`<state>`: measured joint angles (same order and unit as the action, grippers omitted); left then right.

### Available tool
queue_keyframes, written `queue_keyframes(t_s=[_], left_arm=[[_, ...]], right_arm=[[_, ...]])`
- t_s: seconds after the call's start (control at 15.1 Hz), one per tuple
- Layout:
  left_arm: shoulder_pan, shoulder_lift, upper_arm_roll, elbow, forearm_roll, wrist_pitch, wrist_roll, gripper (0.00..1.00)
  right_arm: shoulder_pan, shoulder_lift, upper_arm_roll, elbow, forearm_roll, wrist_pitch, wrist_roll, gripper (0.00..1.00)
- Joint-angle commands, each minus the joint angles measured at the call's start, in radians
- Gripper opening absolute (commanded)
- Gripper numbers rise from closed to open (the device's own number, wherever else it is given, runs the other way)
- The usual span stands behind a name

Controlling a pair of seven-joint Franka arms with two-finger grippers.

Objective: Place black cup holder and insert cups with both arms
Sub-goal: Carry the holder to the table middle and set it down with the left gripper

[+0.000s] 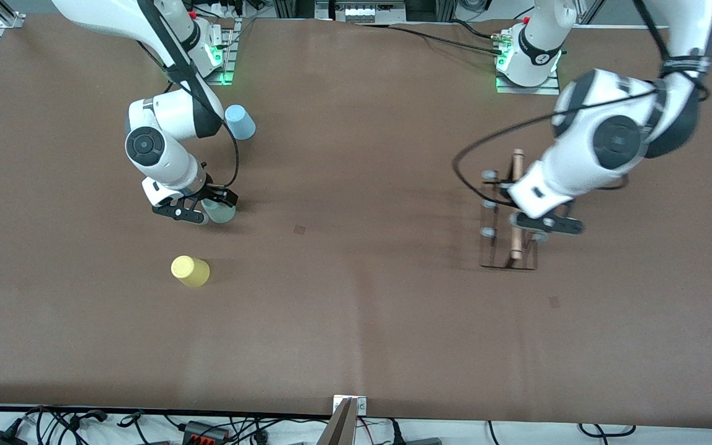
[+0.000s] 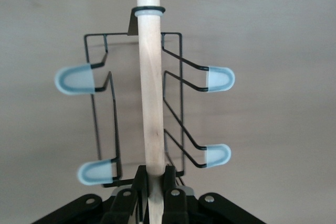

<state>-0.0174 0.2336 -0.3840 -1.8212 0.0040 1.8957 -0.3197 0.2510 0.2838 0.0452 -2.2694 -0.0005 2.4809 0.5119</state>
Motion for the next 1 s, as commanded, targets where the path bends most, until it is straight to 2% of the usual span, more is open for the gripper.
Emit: queue_keyframes(t_s=[0.0, 0.13, 0.4, 0.6, 0.8, 0.86, 0.93], left_arm=[[-0.009, 0.099, -0.126, 0.135, -0.002, -0.02, -0.21, 0.01], [-0.074, 0.151, -0.145, 0.186, -0.002, 0.018, -0.333, 0.01], [-0.212, 0.217, -0.144, 0.188, 0.008, 0.183, -0.501, 0.01], [-0.259, 0.243, -0.144, 0.189, 0.011, 0.259, -0.558, 0.01], [-0.28, 0.248, -0.144, 0.189, 0.011, 0.264, -0.558, 0.01], [-0.291, 0.257, -0.144, 0.189, 0.01, 0.279, -0.558, 0.01], [-0.292, 0.263, -0.144, 0.188, 0.011, 0.296, -0.558, 0.01]], right_arm=[[0.008, -0.011, -0.004, -0.018, 0.005, 0.023, 0.014, 1.0], [0.005, -0.011, -0.005, -0.016, 0.005, 0.023, 0.004, 1.0], [-0.001, -0.008, -0.007, -0.015, 0.005, 0.053, -0.004, 1.0], [-0.002, -0.005, -0.005, -0.015, 0.005, 0.058, -0.004, 1.0], [-0.002, -0.003, -0.005, -0.015, 0.005, 0.064, -0.004, 1.0], [-0.002, -0.003, -0.007, -0.015, 0.004, 0.064, -0.006, 0.93], [-0.002, -0.003, -0.007, -0.013, 0.004, 0.064, -0.006, 0.81]])
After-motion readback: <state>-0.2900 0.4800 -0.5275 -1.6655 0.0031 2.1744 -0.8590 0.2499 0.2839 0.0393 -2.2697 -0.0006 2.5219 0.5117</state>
